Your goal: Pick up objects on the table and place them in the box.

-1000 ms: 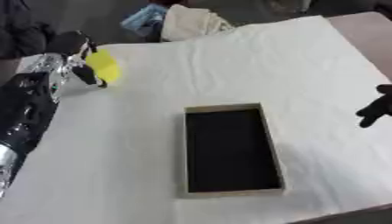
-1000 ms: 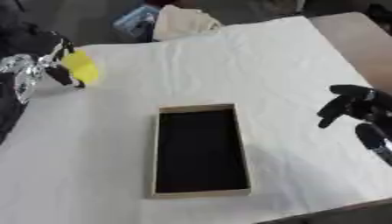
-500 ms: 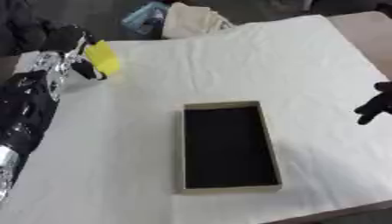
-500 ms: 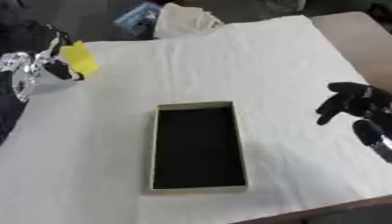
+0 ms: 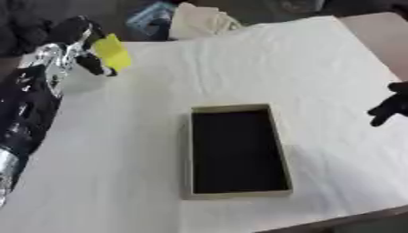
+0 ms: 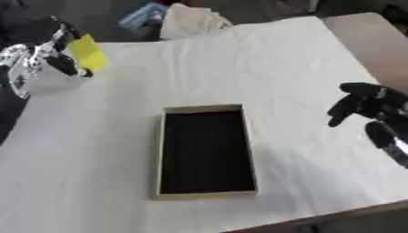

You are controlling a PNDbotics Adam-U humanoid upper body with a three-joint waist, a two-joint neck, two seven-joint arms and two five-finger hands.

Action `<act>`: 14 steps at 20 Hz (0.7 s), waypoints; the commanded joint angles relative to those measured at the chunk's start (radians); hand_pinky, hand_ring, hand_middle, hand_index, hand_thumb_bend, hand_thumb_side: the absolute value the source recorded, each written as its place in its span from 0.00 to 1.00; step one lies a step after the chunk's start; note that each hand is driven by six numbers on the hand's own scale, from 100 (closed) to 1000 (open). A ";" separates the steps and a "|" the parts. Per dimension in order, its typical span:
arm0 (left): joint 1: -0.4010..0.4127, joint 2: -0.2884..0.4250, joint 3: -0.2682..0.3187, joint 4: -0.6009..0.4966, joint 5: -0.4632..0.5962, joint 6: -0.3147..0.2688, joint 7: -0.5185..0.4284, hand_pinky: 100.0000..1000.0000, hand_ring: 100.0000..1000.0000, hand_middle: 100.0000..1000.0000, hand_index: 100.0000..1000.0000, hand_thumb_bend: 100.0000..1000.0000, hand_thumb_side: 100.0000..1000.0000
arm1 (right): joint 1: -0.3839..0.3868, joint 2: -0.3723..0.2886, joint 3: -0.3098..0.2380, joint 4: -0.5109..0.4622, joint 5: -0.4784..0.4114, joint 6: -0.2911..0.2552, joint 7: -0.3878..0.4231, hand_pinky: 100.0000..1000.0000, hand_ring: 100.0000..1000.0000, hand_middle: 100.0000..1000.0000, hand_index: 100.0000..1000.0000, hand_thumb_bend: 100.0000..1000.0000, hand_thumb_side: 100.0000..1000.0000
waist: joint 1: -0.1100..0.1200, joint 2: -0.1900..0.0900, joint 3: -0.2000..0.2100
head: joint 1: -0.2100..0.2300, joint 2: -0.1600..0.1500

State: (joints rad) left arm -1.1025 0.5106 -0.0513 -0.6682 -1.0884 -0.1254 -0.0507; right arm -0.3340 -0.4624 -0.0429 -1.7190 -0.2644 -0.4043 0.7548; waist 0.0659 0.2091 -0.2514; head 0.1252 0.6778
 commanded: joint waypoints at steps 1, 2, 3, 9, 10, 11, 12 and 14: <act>-0.015 0.026 -0.054 -0.090 0.048 -0.048 -0.051 0.60 0.30 0.16 0.48 0.72 0.08 | -0.009 -0.023 -0.008 -0.005 -0.006 -0.066 0.068 0.76 0.60 0.64 0.94 0.00 0.57 | -0.004 -0.022 0.003 | -0.006 0.010; -0.014 0.028 -0.066 -0.108 0.064 -0.065 -0.067 0.60 0.30 0.16 0.48 0.72 0.08 | -0.009 -0.024 -0.007 -0.004 -0.007 -0.066 0.068 0.76 0.60 0.64 0.94 0.00 0.57 | -0.004 -0.024 0.002 | -0.007 0.011; -0.013 0.029 -0.077 -0.124 0.079 -0.081 -0.083 0.60 0.30 0.16 0.48 0.72 0.08 | -0.009 -0.024 -0.007 -0.004 -0.008 -0.067 0.068 0.76 0.60 0.64 0.94 0.00 0.57 | -0.004 -0.025 0.001 | -0.007 0.011; -0.017 0.031 -0.130 -0.227 0.133 -0.183 -0.185 0.60 0.32 0.18 0.49 0.71 0.08 | -0.011 -0.024 -0.005 -0.002 -0.011 -0.067 0.072 0.76 0.60 0.64 0.94 0.00 0.57 | -0.005 -0.029 -0.004 | -0.010 0.012; -0.018 0.029 -0.141 -0.247 0.142 -0.199 -0.202 0.60 0.32 0.18 0.49 0.70 0.08 | -0.011 -0.024 -0.005 -0.001 -0.011 -0.067 0.072 0.76 0.60 0.64 0.94 0.00 0.57 | -0.005 -0.030 -0.005 | -0.011 0.012; -0.018 0.030 -0.149 -0.264 0.151 -0.217 -0.219 0.60 0.32 0.18 0.49 0.70 0.08 | -0.012 -0.024 -0.004 -0.001 -0.012 -0.067 0.073 0.76 0.60 0.64 0.94 0.00 0.57 | -0.005 -0.030 -0.005 | -0.011 0.012; -0.018 0.032 -0.150 -0.276 0.159 -0.235 -0.238 0.60 0.32 0.18 0.49 0.70 0.08 | -0.012 -0.024 -0.004 -0.001 -0.012 -0.067 0.073 0.76 0.60 0.64 0.94 0.00 0.57 | -0.005 -0.030 -0.005 | -0.012 0.012; -0.019 0.036 -0.139 -0.286 0.168 -0.263 -0.271 0.60 0.32 0.18 0.49 0.70 0.08 | -0.012 -0.024 -0.005 0.000 -0.012 -0.067 0.073 0.76 0.60 0.64 0.94 0.00 0.57 | -0.005 -0.030 -0.005 | -0.012 0.012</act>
State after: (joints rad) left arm -1.0989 0.5124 -0.1982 -0.9250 -0.9317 -0.3708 -0.3003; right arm -0.3340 -0.4625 -0.0427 -1.7116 -0.2664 -0.4028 0.7564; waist 0.0660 0.1989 -0.2552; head 0.1150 0.6852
